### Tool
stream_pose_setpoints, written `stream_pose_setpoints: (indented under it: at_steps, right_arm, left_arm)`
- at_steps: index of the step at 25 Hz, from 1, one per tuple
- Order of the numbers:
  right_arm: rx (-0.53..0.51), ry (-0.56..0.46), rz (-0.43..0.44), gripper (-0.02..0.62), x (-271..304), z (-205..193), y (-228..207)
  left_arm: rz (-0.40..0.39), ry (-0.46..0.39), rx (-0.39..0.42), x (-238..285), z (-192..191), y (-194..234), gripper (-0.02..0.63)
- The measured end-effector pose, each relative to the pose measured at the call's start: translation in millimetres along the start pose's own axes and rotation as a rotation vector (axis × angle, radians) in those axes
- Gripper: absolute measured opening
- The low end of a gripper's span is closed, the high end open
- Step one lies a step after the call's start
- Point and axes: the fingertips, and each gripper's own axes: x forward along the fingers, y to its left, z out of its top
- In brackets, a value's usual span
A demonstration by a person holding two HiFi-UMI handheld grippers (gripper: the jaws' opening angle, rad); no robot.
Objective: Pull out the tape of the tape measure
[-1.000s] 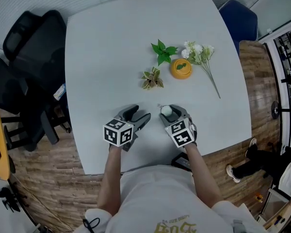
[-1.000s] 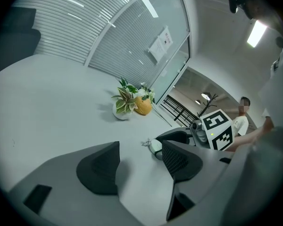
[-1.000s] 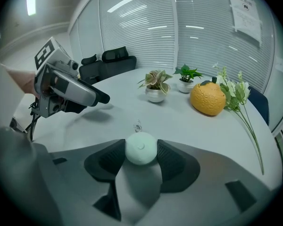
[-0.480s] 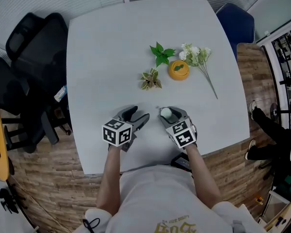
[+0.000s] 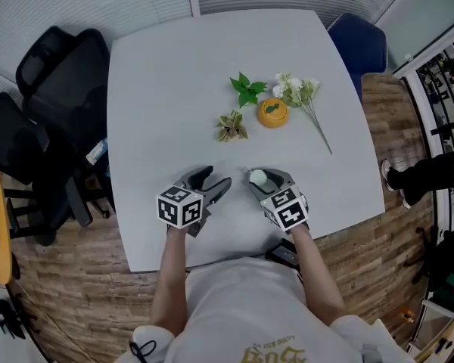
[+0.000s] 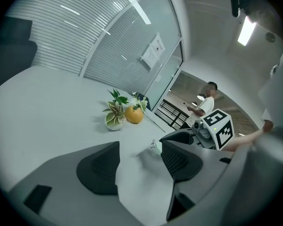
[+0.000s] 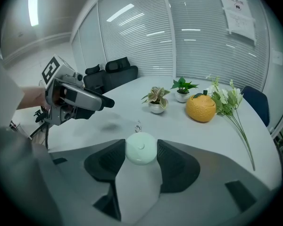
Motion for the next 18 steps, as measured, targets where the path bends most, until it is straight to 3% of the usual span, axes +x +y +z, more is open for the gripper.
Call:
stream_pose_setpoints:
  at_steps: [18]
  right_arm:
    - [-0.035, -0.057, 0.118, 0.227, -46.5, 19.5, 31.9]
  left_arm:
    - [-0.094, -0.038, 0.045, -21.1, 7.4, -43.7, 0.279]
